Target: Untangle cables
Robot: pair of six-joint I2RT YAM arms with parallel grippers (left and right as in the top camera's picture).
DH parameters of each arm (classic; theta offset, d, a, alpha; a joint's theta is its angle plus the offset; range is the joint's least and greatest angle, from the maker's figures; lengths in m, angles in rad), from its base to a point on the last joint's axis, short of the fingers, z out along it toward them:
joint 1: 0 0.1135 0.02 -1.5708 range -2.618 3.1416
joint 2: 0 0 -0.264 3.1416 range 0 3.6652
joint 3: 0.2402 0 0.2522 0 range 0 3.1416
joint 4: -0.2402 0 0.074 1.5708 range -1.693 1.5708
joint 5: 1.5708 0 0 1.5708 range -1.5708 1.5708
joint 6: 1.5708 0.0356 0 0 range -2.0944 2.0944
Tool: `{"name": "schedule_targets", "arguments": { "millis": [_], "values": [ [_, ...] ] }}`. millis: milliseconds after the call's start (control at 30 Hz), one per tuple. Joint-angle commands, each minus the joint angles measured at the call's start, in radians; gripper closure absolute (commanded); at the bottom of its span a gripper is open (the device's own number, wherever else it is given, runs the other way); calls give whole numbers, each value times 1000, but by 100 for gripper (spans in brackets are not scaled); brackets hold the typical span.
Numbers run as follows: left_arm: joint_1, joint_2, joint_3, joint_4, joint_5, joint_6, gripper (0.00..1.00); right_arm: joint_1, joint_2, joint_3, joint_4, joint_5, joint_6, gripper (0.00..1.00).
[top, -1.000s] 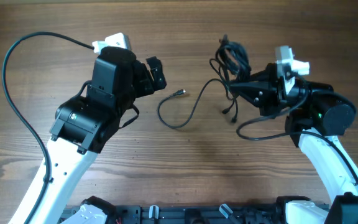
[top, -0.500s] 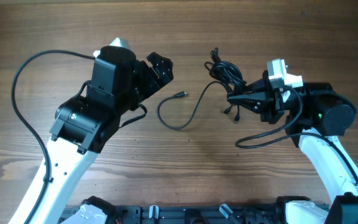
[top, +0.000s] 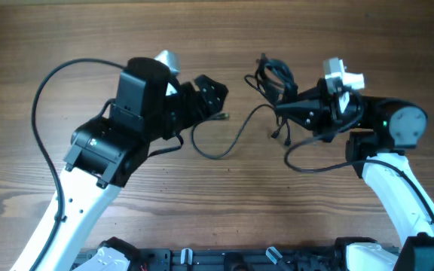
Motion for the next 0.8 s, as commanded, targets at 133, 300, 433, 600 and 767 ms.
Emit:
{"name": "schedule_targets", "arguments": {
  "millis": [133, 300, 433, 600, 767],
  "values": [
    [-86, 0, 5, 182, 14, 215, 1, -2, -5, 10, 5, 113, 311, 96],
    [-113, 39, 5, 275, 14, 194, 0, -2, -5, 10, 95, 116, 484, 96],
    [-116, 86, 5, 311, 26, 158, 0, 11, -5, 10, 220, 117, 543, 96],
    [-137, 136, 5, 424, 70, 109, 0, 33, -5, 10, 222, 120, 544, 96],
    [-150, 166, 5, 449, 71, 109, 14, 37, -5, 10, 222, 124, 541, 96]
  ]
}}
